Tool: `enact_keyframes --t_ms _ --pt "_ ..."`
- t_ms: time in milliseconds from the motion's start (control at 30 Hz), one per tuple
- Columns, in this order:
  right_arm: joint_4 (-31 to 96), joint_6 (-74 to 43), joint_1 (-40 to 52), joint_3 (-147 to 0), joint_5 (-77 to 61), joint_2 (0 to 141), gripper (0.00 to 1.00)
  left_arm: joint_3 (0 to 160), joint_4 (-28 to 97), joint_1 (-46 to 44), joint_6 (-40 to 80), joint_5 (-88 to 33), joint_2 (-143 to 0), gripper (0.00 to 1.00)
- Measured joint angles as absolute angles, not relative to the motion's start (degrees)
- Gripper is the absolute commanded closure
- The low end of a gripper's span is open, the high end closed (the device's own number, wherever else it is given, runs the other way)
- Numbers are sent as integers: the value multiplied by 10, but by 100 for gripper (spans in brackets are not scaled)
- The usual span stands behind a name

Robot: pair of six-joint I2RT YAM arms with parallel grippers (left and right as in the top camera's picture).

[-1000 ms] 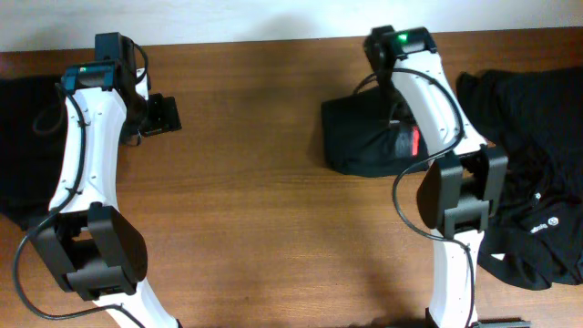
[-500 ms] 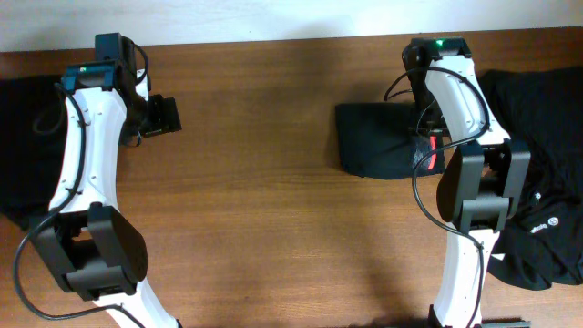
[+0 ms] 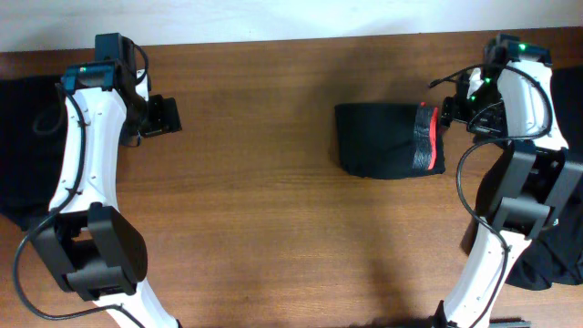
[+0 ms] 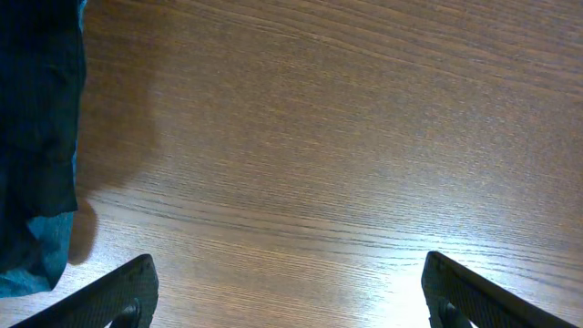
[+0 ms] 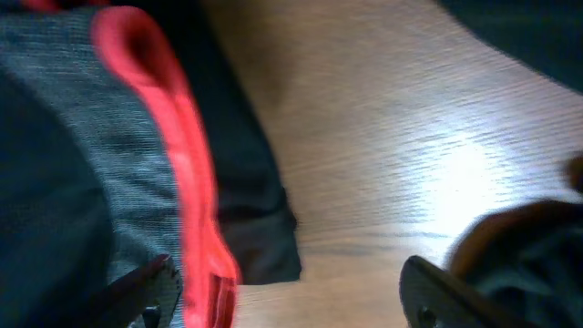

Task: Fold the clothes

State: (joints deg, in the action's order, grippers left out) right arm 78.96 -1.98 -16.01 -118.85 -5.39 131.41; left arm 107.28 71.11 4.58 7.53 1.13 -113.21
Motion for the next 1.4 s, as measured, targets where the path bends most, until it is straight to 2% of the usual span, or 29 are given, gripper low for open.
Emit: enact_keyframes --t_ms 133,333,633,667,700,733,767,800,867,933,1033,1133,1233,1400 --pt "780 21 -163 -1188 -138 1314 1 1073 711 46 75 11 -1132 7" --pt "771 49 -163 -1188 -194 1328 1 1073 712 46 75 11 -1132 7" --pt "759 78 -163 -1187 -205 1400 1 1073 712 46 75 11 -1132 7" --pt "759 79 -163 -1187 -207 1401 11 1073 712 46 75 11 -1132 7" --pt "760 80 -163 -1187 -210 1401 15 1073 713 46 75 11 -1132 7" --pt "760 87 -163 -1187 -214 1401 29 1073 713 46 75 11 -1132 7" --pt "762 89 -163 -1187 -222 1404 52 1073 713 46 75 11 -1132 7" --pt "765 94 -161 -1187 -229 1409 63 1073 713 46 75 11 -1132 7" --pt "767 100 -157 -1187 -235 1413 69 1074 713 46 75 11 -1132 7" --pt "767 107 -146 -1187 -241 1418 81 1074 713 46 75 11 -1132 7" --pt "763 111 -119 -1187 -249 1418 90 1074 713 46 75 11 -1132 7" --pt "760 118 -86 -1187 -252 1418 90 1074 713 46 75 11 -1132 7" --pt "760 122 -48 -1187 -255 1418 90 1074 713 46 73 2 -1132 1" --pt "741 77 19 -1187 -269 1418 90 1074 730 46 73 -77 -1132 1"
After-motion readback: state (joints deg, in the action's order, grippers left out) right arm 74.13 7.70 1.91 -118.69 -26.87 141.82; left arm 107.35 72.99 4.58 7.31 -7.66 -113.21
